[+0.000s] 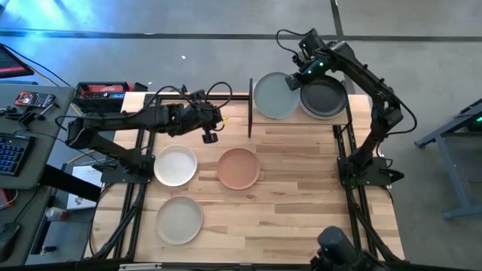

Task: Place and stack plates onto a shelf
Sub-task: Put the blue plate on the shelf, then stack the white plate on top of the blue plate on the shelf

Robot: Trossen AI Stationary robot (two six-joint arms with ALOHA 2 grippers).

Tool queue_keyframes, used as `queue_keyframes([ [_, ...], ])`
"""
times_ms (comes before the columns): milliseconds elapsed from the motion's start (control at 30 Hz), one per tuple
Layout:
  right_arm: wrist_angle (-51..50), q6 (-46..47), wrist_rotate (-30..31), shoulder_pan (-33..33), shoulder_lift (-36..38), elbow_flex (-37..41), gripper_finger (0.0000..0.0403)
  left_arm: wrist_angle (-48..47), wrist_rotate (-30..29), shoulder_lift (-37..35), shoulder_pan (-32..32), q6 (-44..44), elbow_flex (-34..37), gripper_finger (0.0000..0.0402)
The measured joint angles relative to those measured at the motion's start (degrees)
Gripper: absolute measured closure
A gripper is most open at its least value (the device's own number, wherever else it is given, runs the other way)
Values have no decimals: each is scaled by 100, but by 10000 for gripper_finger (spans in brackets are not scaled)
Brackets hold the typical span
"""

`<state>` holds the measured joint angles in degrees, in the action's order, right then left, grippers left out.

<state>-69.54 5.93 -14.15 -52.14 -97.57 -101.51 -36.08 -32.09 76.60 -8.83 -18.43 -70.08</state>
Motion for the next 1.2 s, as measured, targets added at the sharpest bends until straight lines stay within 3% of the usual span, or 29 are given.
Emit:
queue_keyframes([
  [700, -5, 46, 375, 55, -519, 0, 402, 17, -1, 0, -69, 94, 0, 284],
  [1067, 137, 5, 769, 55, -519, 0, 341, 18, -3, 0, -69, 336, 0, 284],
  [1200, 140, 195, 461, 55, -483, 0, 332, -97, -1, 0, -69, 558, -2, 284],
])
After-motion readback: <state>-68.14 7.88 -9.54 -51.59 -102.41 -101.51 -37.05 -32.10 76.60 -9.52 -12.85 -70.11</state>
